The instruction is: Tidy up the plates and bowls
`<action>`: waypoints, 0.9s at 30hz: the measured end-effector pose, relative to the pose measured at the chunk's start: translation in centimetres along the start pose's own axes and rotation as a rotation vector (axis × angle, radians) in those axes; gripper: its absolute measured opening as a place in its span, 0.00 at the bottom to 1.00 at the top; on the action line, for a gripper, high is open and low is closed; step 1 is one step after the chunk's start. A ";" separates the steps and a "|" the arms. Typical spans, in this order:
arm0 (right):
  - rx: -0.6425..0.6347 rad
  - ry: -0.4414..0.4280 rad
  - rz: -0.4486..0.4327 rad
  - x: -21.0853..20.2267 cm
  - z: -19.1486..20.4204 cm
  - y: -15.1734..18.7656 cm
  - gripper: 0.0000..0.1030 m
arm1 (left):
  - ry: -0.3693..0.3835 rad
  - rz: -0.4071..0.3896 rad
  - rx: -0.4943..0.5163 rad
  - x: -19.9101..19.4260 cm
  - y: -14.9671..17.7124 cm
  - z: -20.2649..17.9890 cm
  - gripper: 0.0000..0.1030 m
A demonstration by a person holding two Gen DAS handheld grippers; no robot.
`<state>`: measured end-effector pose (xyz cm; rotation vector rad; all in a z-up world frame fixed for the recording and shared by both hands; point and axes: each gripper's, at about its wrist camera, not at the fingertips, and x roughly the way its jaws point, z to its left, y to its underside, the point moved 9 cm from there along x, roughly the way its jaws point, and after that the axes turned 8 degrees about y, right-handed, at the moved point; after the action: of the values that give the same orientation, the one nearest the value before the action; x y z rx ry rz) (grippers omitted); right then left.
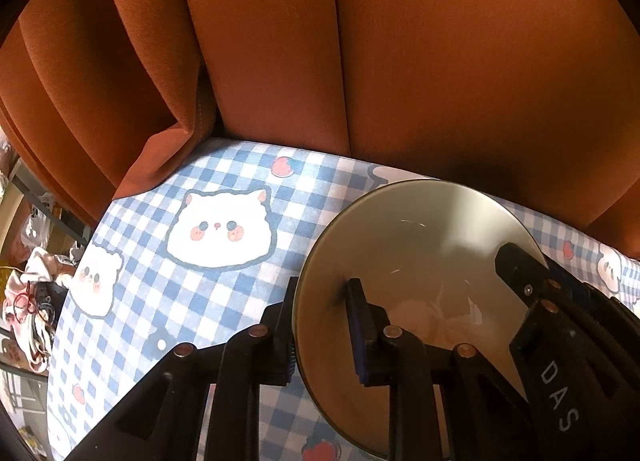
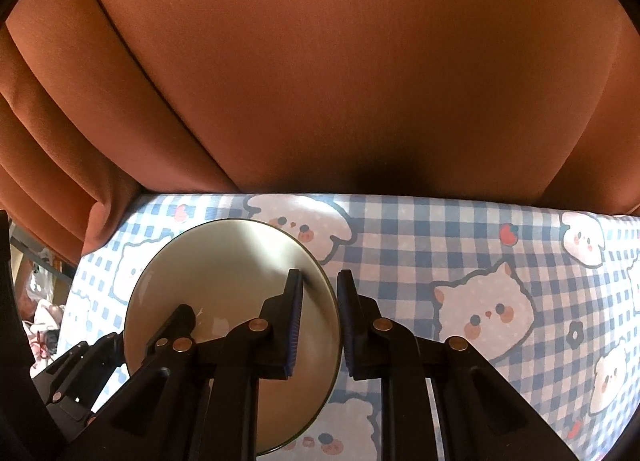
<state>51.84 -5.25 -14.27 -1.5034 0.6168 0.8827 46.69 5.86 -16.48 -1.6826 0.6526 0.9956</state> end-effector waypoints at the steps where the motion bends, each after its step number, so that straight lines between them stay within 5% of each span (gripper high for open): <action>1: -0.001 0.001 -0.004 -0.3 0.0 0.0 0.21 | -0.002 -0.002 0.003 -0.3 0.0 -0.1 0.19; 13: 0.026 0.015 -0.030 -6.1 -0.4 0.9 0.21 | 0.025 -0.048 0.043 -6.1 0.9 -0.9 0.19; 27: 0.043 0.079 -0.087 -15.4 1.8 6.1 0.21 | 0.091 -0.081 0.080 -14.3 6.3 2.7 0.19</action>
<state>37.90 -6.04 -5.15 -1.5204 0.6197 0.7417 33.55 5.72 -7.65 -1.6776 0.6700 0.8295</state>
